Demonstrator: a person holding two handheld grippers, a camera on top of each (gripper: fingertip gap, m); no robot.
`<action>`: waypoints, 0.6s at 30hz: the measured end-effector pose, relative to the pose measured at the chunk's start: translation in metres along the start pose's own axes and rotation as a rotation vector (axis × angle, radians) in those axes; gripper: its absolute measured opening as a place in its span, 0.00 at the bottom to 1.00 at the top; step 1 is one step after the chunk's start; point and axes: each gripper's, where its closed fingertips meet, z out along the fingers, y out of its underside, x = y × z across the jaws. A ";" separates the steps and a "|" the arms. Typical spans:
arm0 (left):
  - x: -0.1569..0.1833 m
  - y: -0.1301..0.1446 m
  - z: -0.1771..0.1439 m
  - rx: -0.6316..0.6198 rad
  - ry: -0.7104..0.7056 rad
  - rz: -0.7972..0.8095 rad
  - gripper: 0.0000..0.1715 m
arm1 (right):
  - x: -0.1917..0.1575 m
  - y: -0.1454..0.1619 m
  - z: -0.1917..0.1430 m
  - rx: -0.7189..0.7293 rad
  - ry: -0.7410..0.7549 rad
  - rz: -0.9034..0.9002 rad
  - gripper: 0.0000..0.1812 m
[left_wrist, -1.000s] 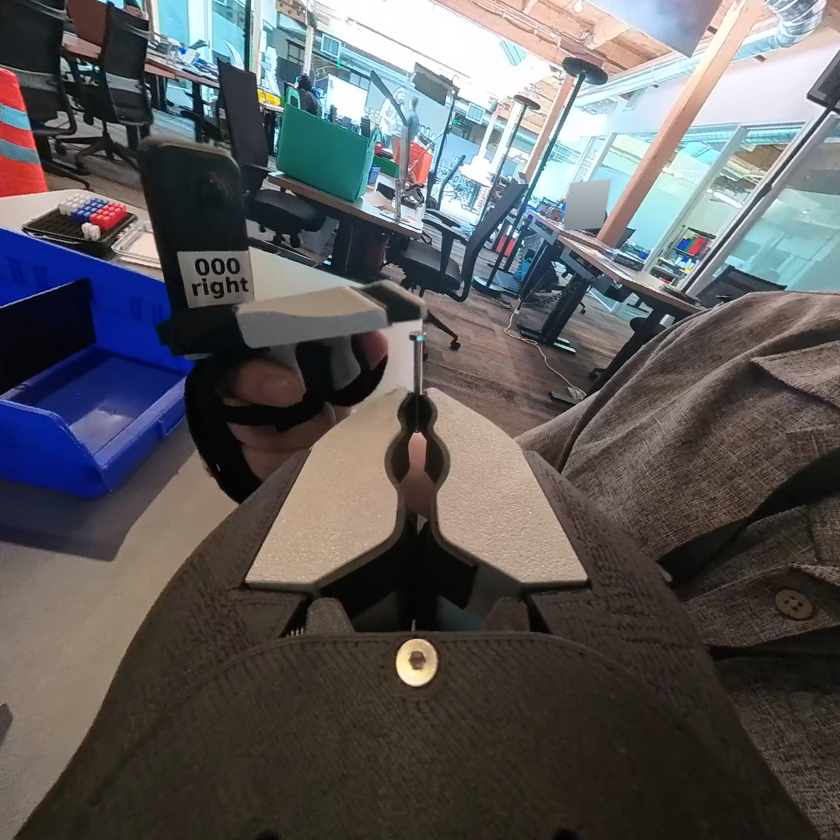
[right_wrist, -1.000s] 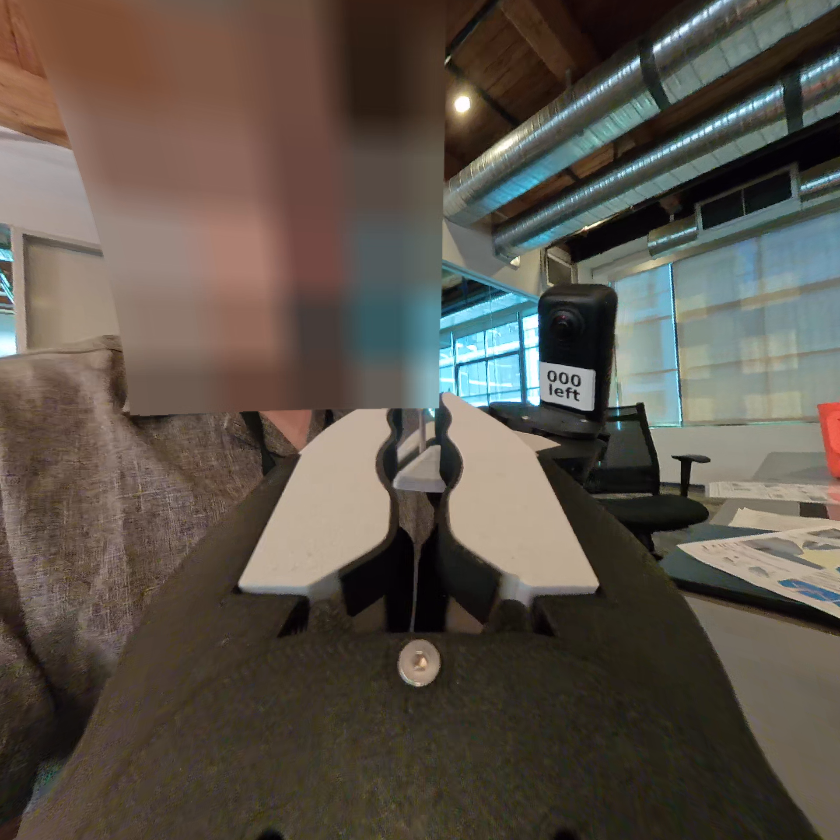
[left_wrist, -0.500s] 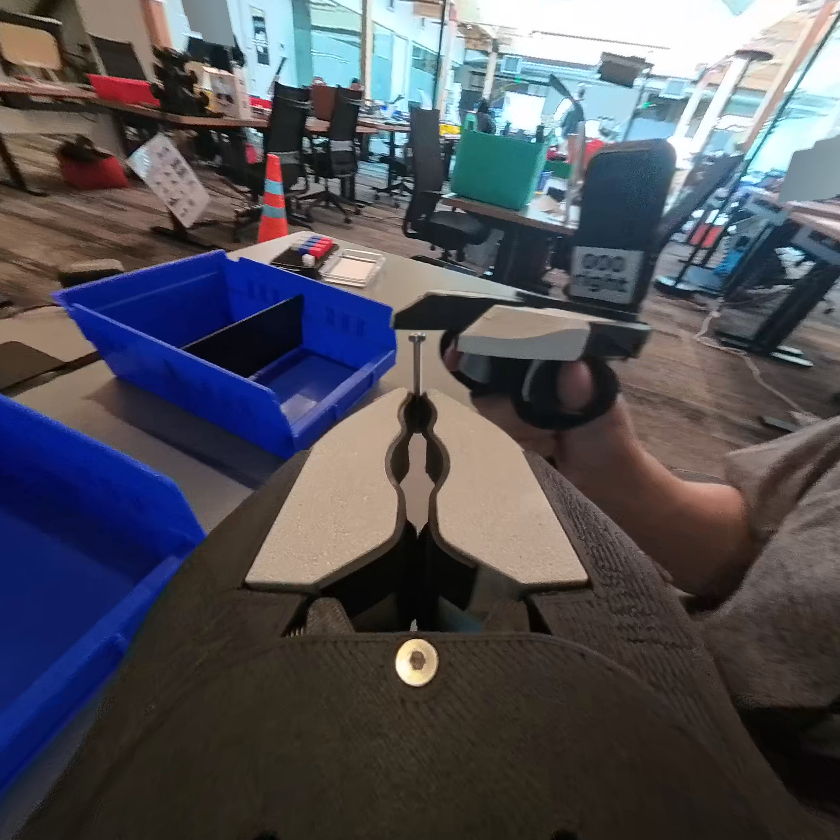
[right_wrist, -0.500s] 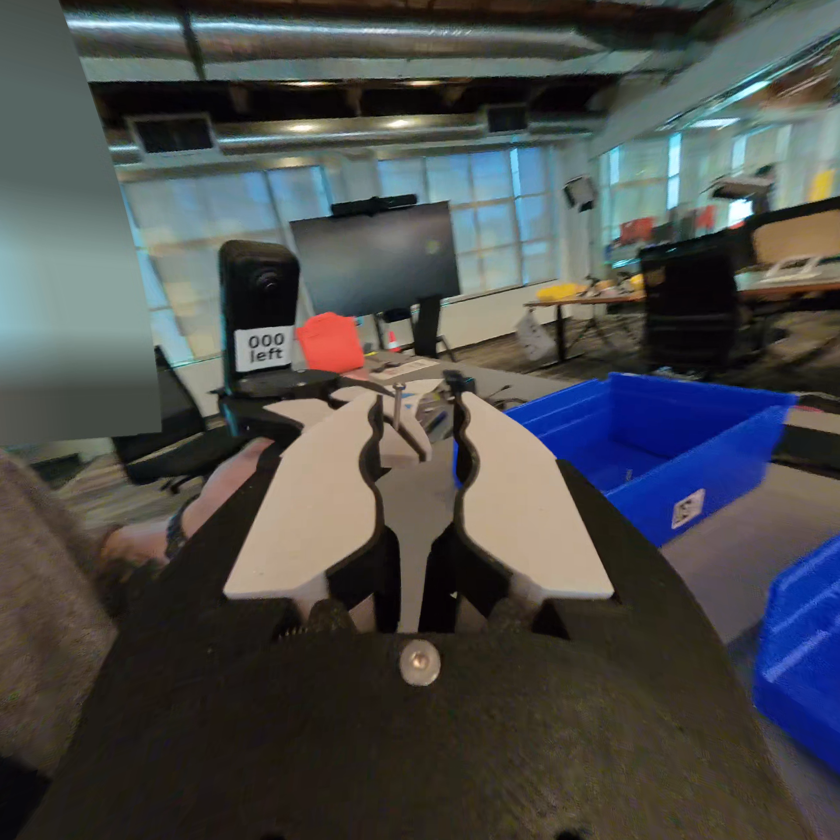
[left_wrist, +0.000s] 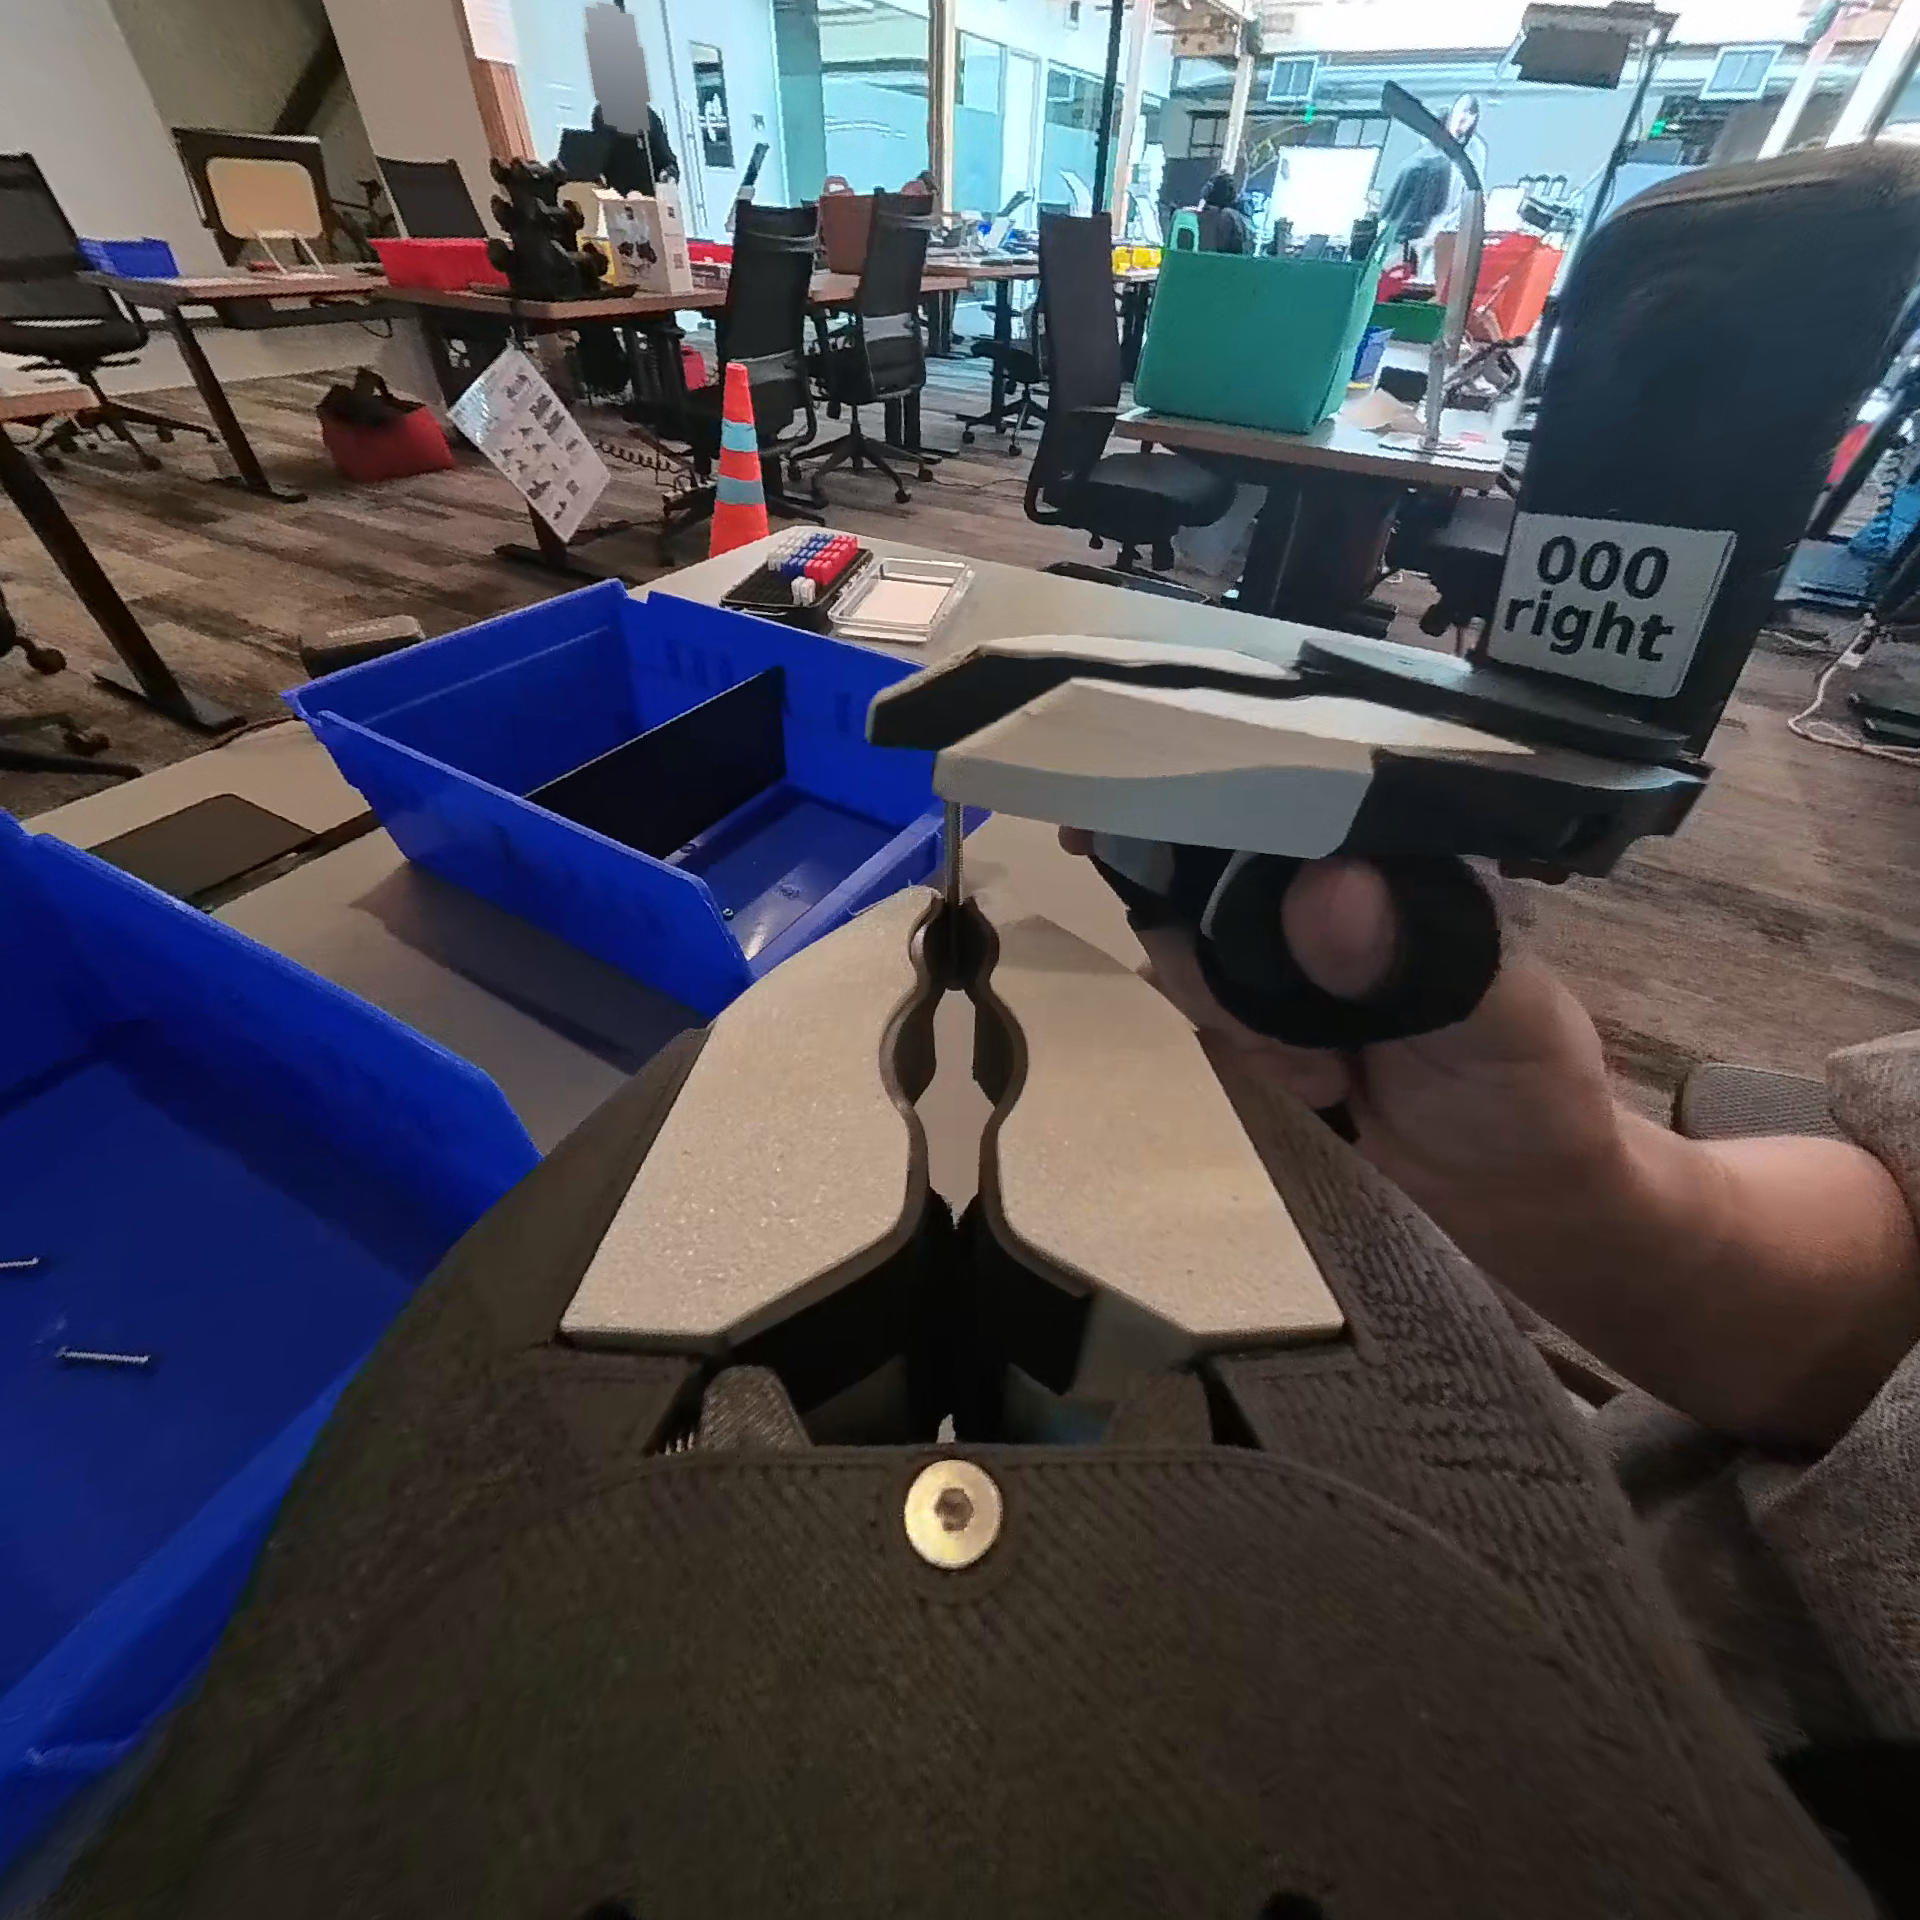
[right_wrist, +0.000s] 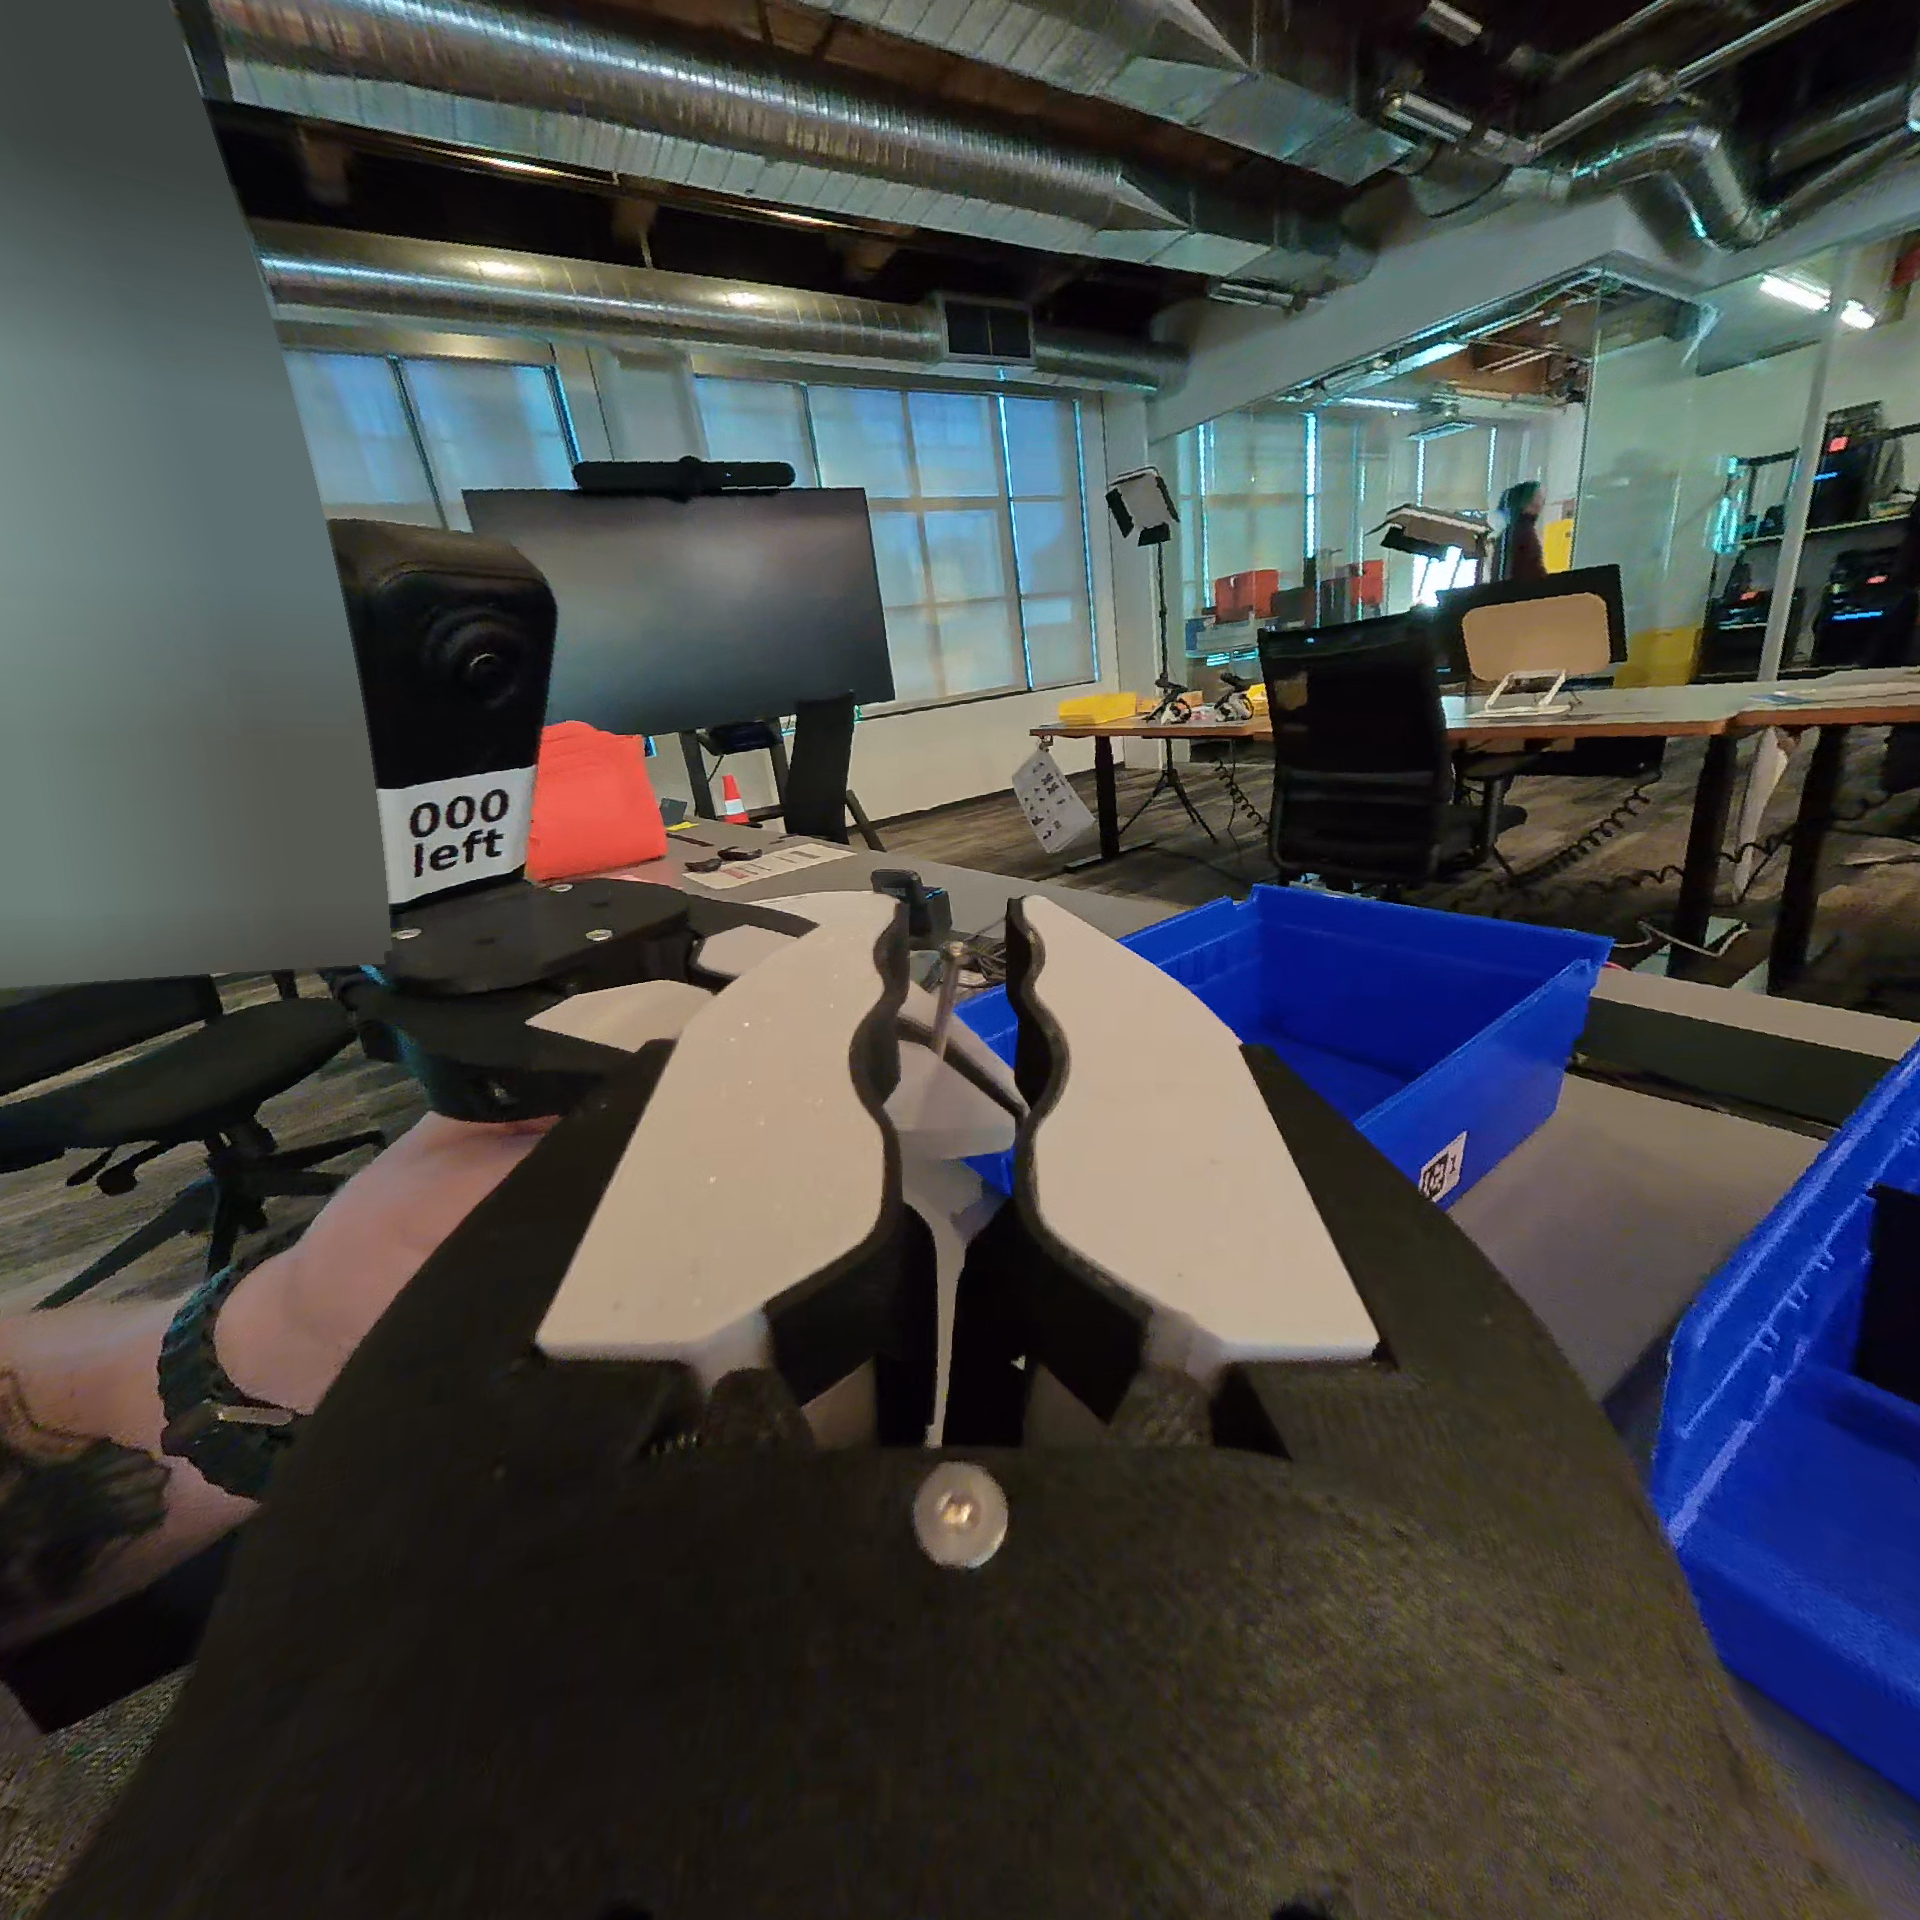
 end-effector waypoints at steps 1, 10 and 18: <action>0.000 0.000 0.000 0.001 -0.001 0.003 0.01 | 0.000 0.000 0.001 -0.001 0.000 -0.002 0.09; 0.002 -0.002 -0.002 0.008 -0.005 0.026 0.01 | 0.000 0.004 0.003 -0.002 -0.008 0.024 0.06; 0.007 -0.004 -0.002 0.028 0.023 0.041 0.01 | -0.006 0.001 0.000 -0.004 -0.077 0.020 0.02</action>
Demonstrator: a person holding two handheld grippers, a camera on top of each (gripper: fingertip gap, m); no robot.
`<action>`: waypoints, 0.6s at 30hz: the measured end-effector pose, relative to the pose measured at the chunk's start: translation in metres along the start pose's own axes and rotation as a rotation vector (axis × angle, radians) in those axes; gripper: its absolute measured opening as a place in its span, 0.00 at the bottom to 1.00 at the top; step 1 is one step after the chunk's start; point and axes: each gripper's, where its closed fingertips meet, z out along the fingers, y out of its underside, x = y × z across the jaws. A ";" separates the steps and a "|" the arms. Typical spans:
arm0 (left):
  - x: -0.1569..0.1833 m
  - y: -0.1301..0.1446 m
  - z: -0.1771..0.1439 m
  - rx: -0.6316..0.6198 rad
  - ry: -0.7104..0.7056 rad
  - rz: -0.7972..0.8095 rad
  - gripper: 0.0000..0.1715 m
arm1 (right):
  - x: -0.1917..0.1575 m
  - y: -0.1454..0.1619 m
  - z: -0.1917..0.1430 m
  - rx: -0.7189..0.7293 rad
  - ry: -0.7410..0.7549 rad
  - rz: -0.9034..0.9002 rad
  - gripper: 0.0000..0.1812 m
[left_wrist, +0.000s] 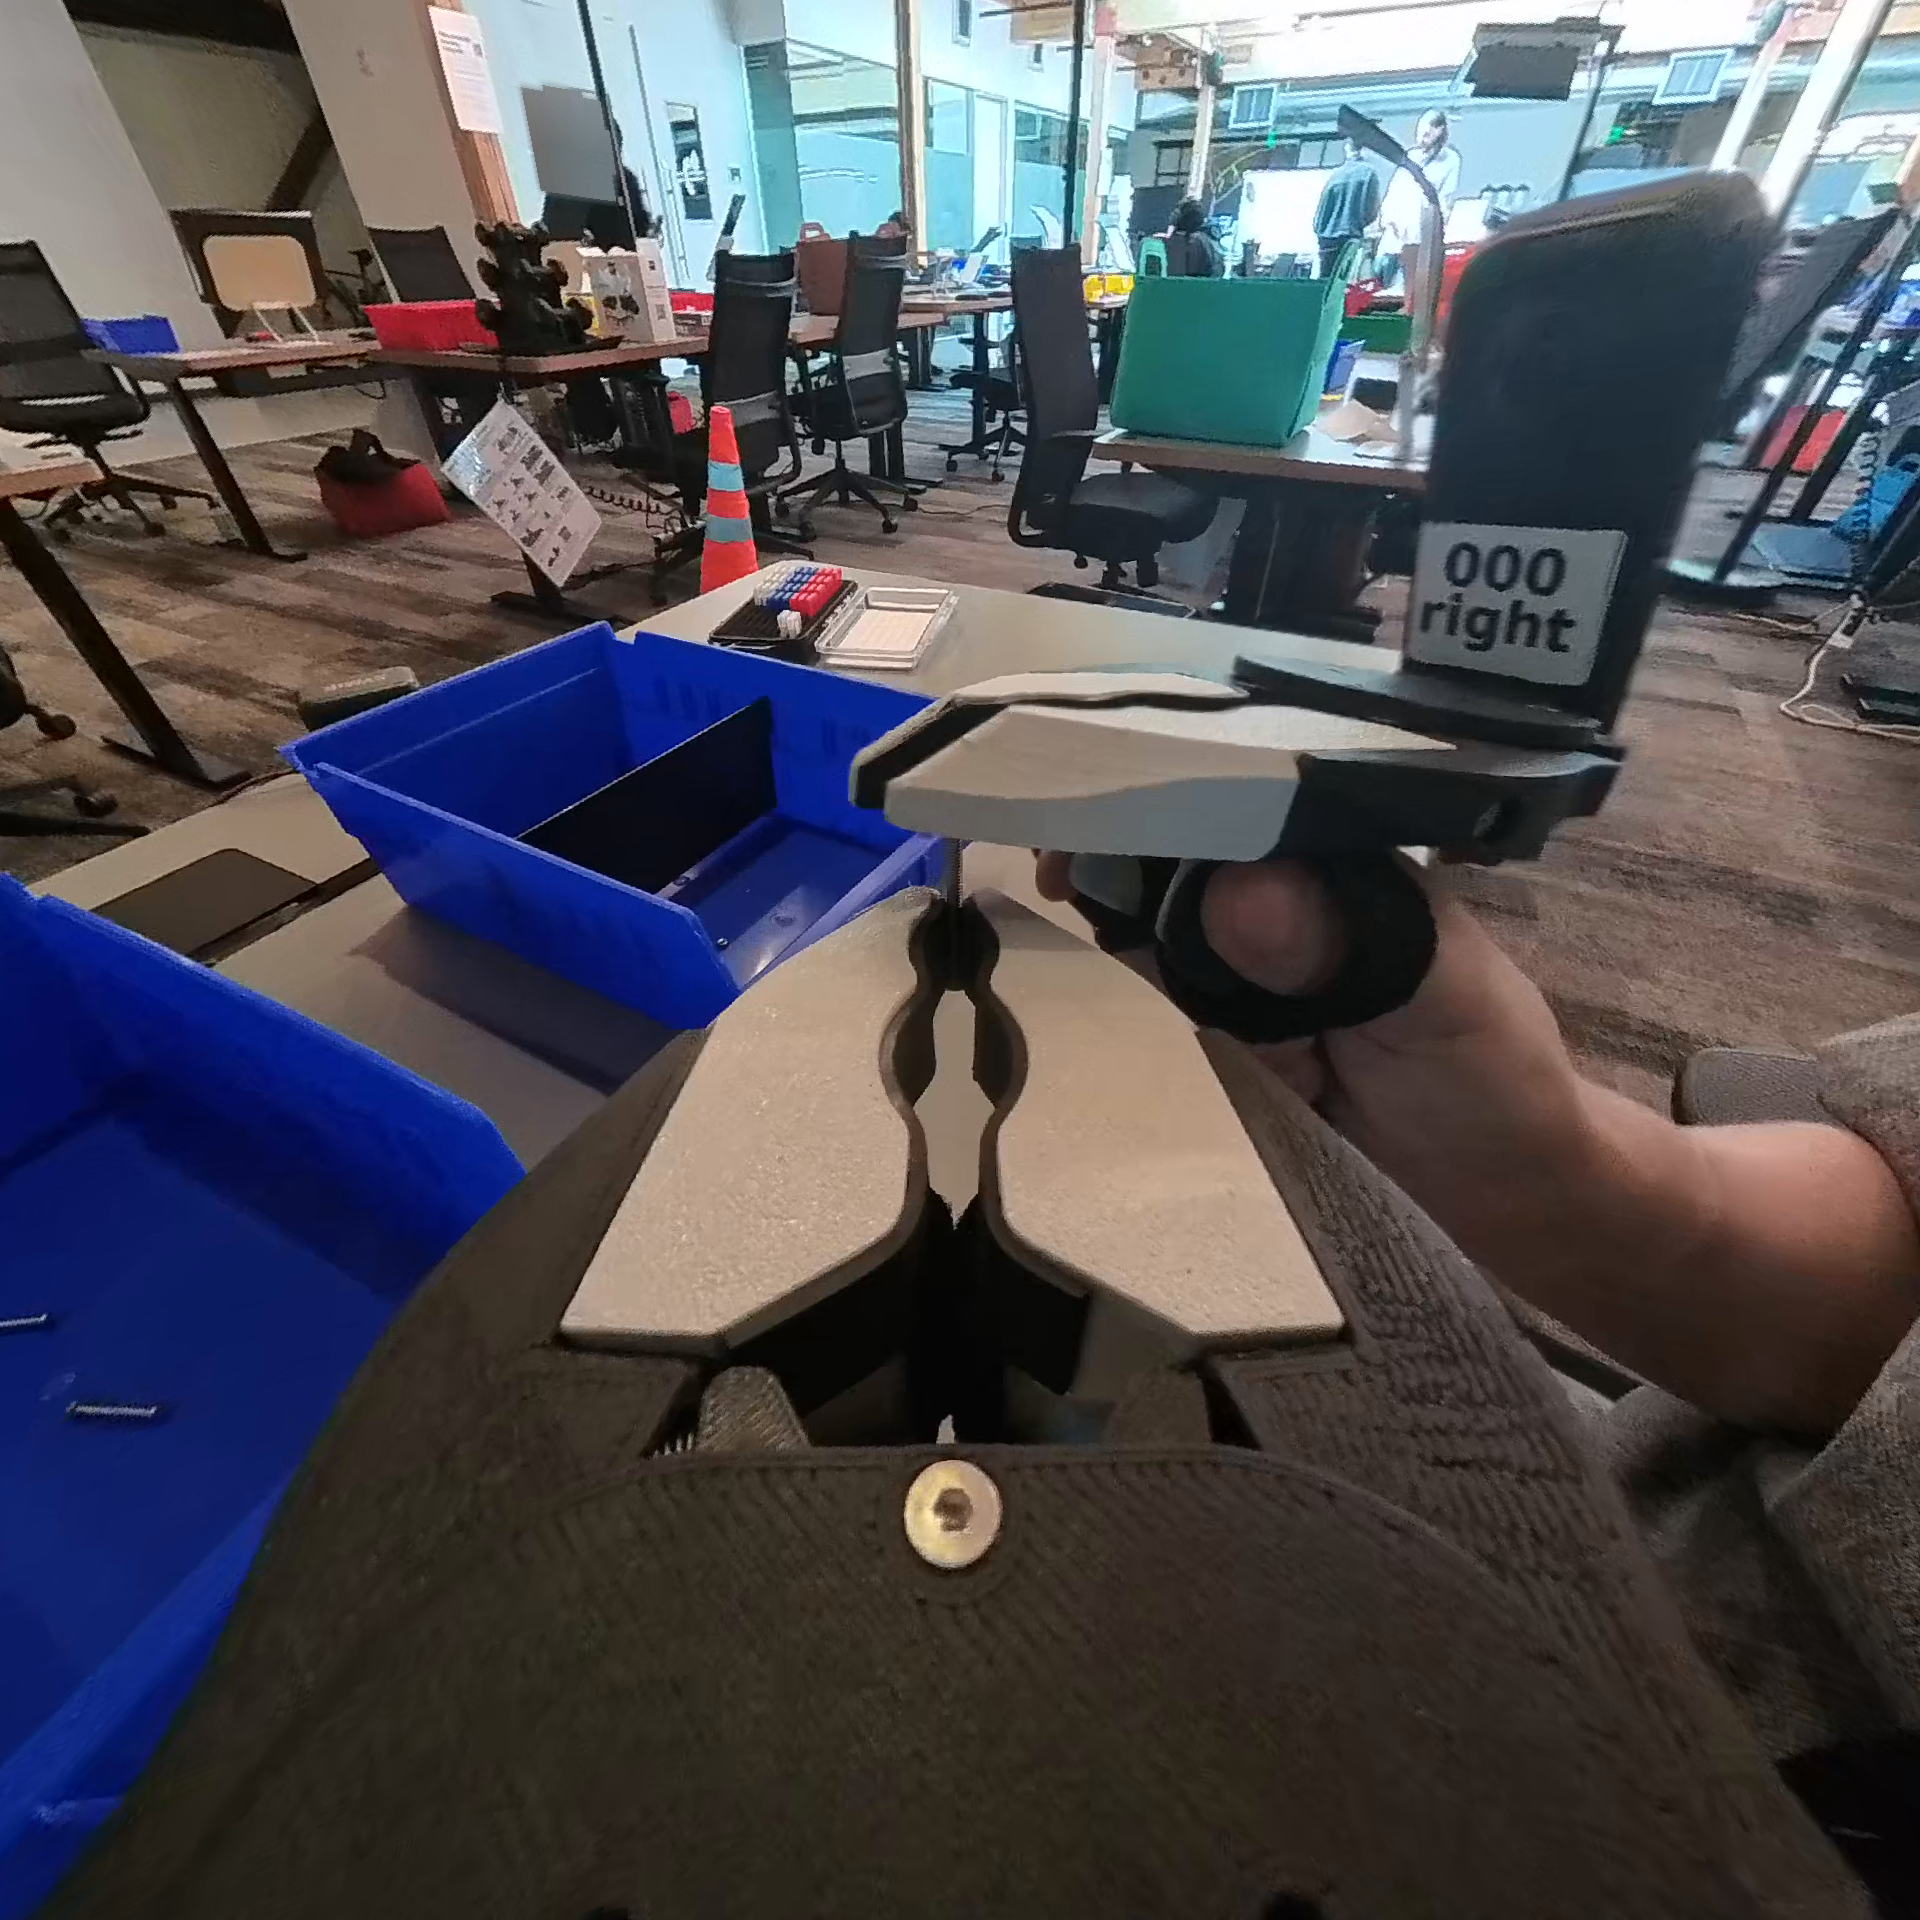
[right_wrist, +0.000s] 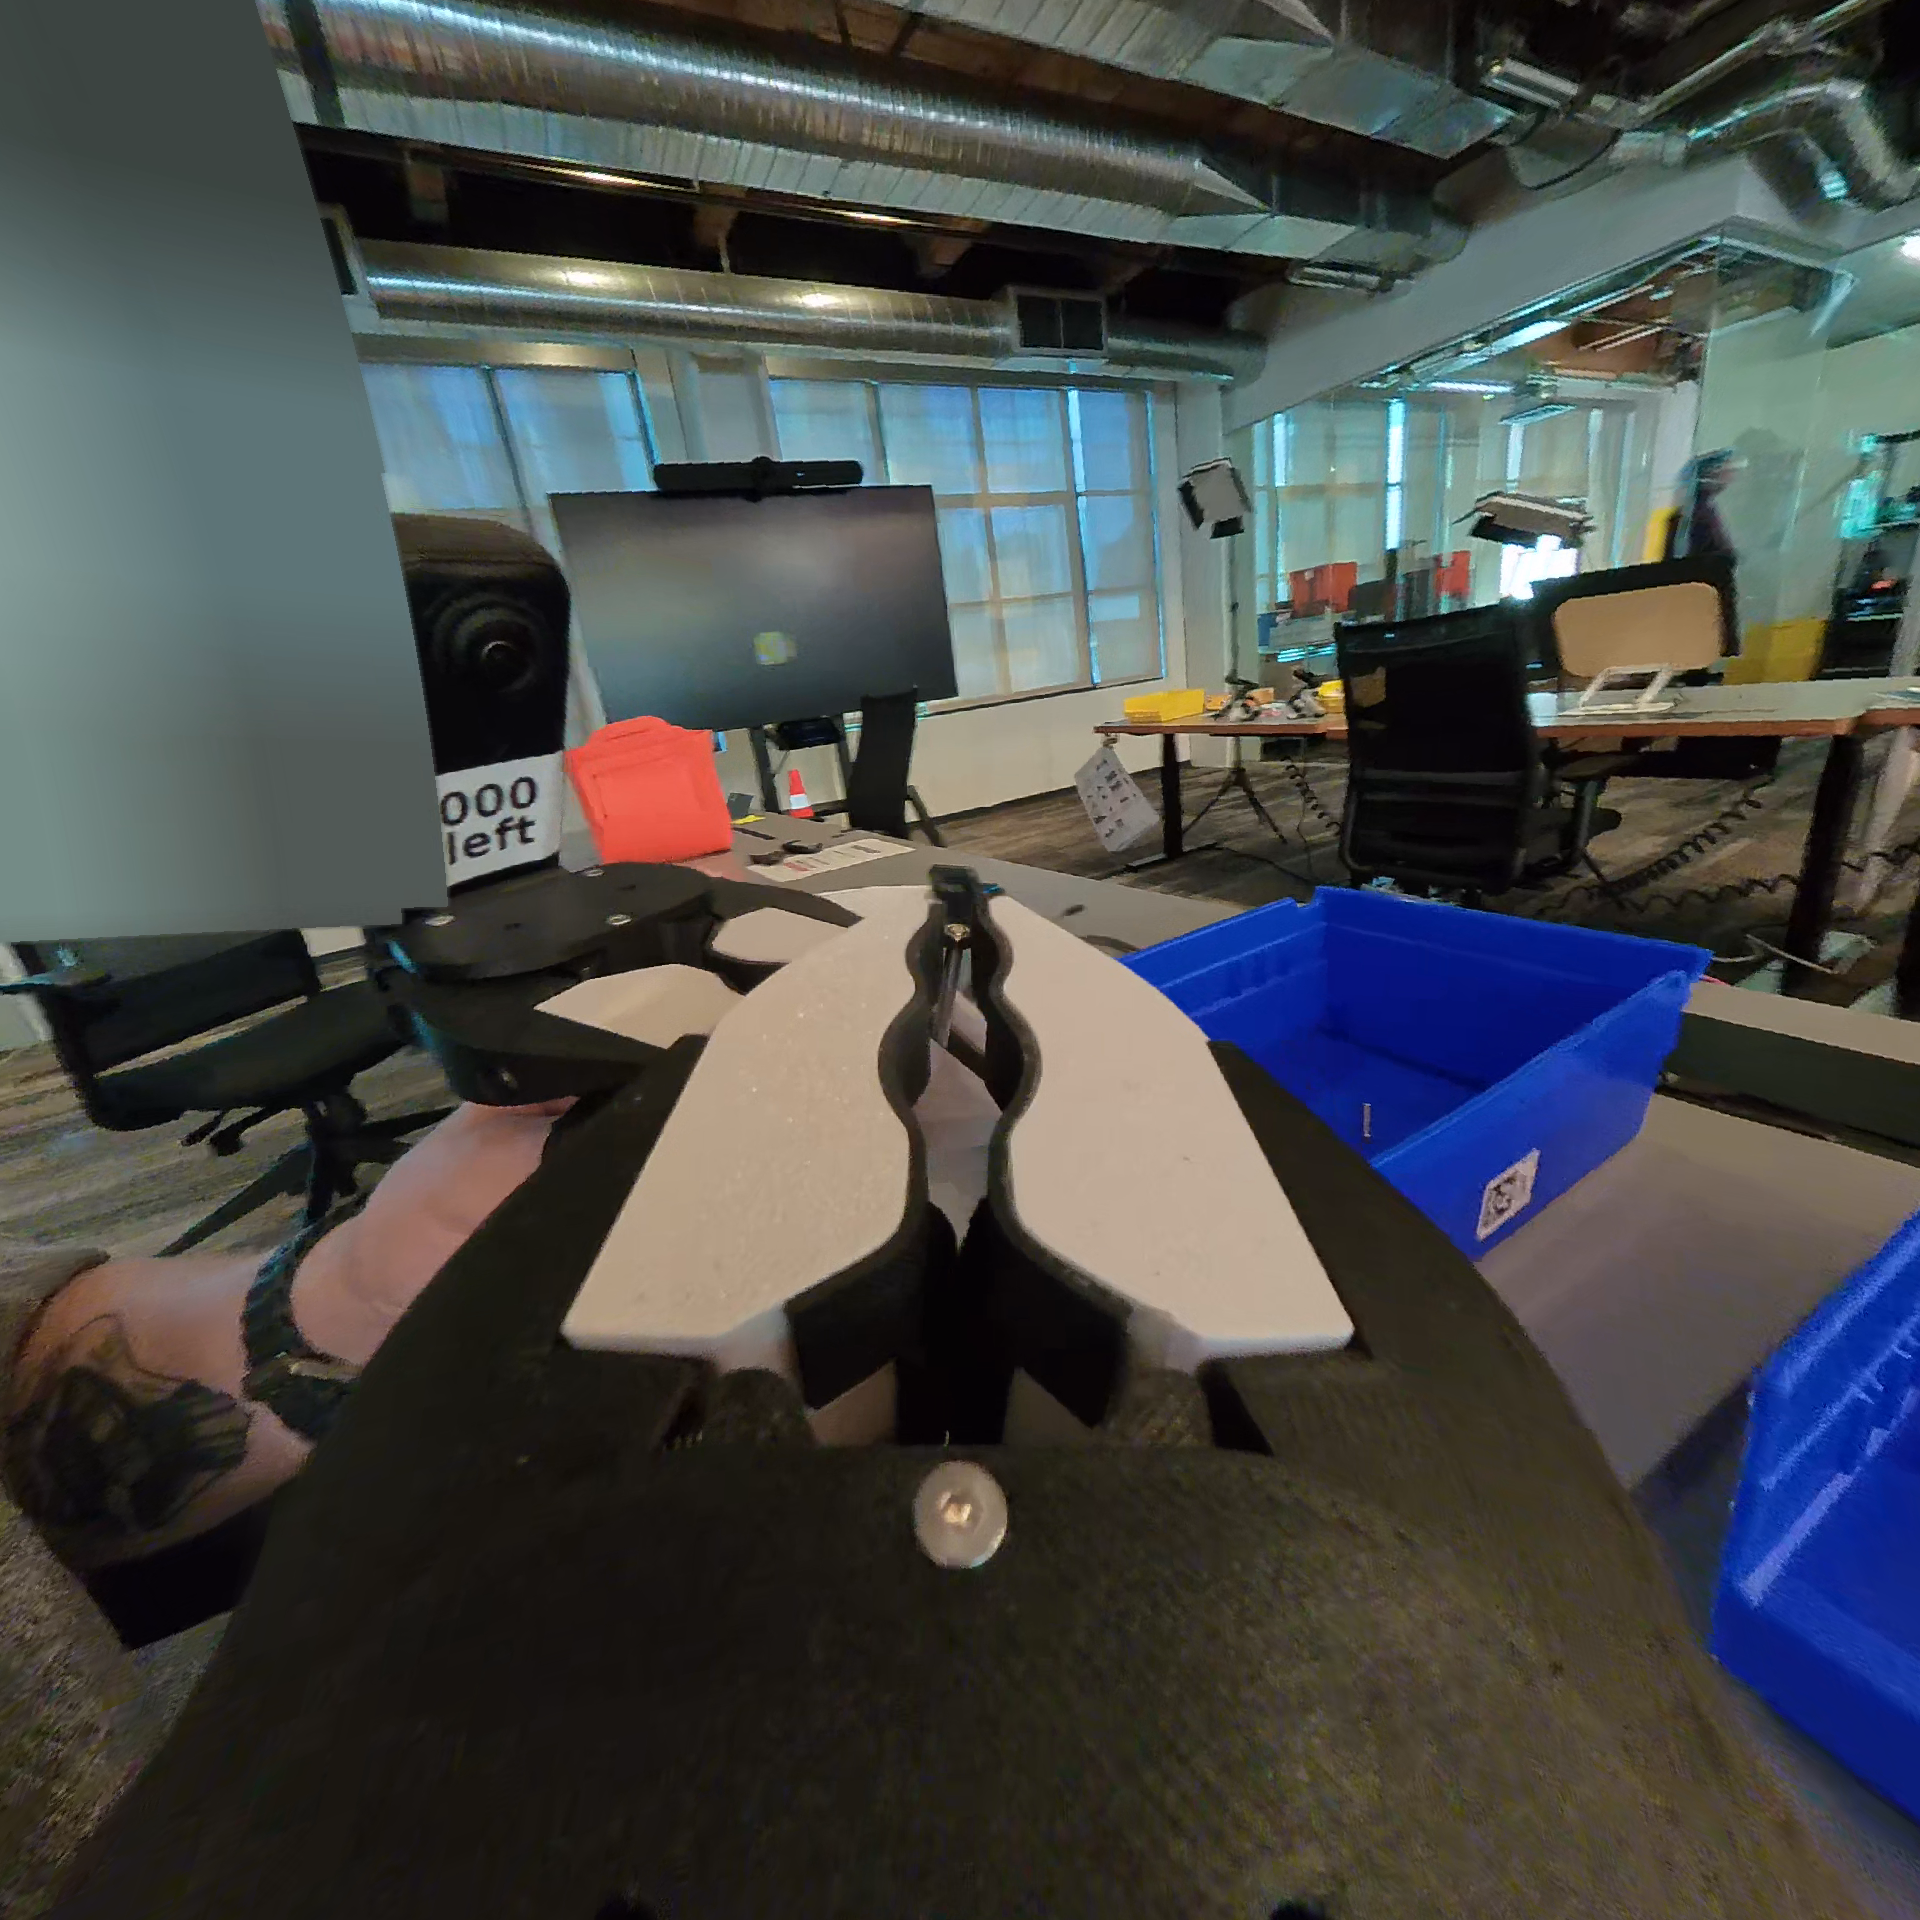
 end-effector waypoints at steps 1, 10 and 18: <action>0.004 -0.002 0.000 0.009 0.028 -0.002 0.01 | -0.003 -0.002 -0.001 0.003 -0.045 0.001 0.03; 0.070 -0.013 -0.013 0.022 0.566 -0.164 0.01 | -0.056 -0.021 -0.050 -0.021 -1.218 0.281 0.03; 0.096 -0.018 -0.015 0.047 0.731 -0.273 0.01 | -0.068 -0.030 -0.078 -0.092 -1.880 0.545 0.02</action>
